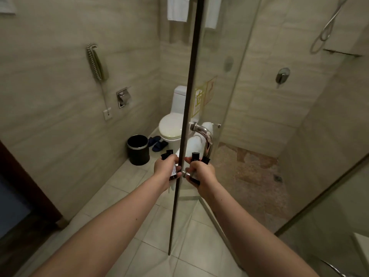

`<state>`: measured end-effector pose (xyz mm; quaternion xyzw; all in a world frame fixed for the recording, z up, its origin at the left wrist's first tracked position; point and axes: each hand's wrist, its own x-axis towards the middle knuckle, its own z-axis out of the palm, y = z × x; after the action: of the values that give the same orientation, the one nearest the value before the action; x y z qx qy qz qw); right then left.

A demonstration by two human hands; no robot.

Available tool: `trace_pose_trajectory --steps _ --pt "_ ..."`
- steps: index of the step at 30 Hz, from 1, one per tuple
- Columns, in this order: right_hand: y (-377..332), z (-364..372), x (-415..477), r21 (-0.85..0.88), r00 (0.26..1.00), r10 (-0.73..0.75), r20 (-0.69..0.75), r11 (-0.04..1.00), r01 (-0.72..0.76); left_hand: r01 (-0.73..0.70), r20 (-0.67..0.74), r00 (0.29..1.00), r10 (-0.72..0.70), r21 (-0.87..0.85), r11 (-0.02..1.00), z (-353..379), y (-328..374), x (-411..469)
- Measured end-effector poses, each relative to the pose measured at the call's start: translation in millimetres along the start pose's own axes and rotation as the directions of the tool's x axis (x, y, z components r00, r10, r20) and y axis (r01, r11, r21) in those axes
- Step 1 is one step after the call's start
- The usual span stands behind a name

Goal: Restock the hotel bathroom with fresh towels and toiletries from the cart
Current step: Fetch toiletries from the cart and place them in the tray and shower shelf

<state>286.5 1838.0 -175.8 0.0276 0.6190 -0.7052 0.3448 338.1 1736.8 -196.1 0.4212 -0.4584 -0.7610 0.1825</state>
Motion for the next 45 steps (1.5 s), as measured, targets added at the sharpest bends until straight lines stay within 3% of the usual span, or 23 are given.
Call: trace_pose_trajectory --steps 6,14,21,34,40,45 --pt "5 80 26 -0.023 1.000 -0.016 -0.002 1.000 0.016 0.038 0.022 0.999 -0.037 -0.037 0.999 -55 44 48" --pt "10 175 64 -0.057 0.998 -0.051 0.040 0.997 0.053 -0.016 0.024 1.000 0.019 -0.110 0.994 -108 100 108" --pt "4 224 92 -0.075 0.996 -0.047 0.075 0.996 0.053 -0.023 0.051 0.998 0.026 -0.047 0.999 -137 136 149" --pt "-1 219 105 -0.006 0.997 -0.071 0.018 0.997 0.071 -0.081 -0.036 0.996 0.079 -0.033 0.996 -143 135 175" --pt "0 195 92 0.025 0.998 -0.054 0.017 0.998 0.054 -0.090 -0.144 0.986 0.086 -0.019 0.996 -129 117 150" --pt "-1 155 71 0.061 0.998 -0.057 -0.001 0.997 0.057 -0.057 -0.045 0.997 0.057 -0.007 0.998 -103 93 111"
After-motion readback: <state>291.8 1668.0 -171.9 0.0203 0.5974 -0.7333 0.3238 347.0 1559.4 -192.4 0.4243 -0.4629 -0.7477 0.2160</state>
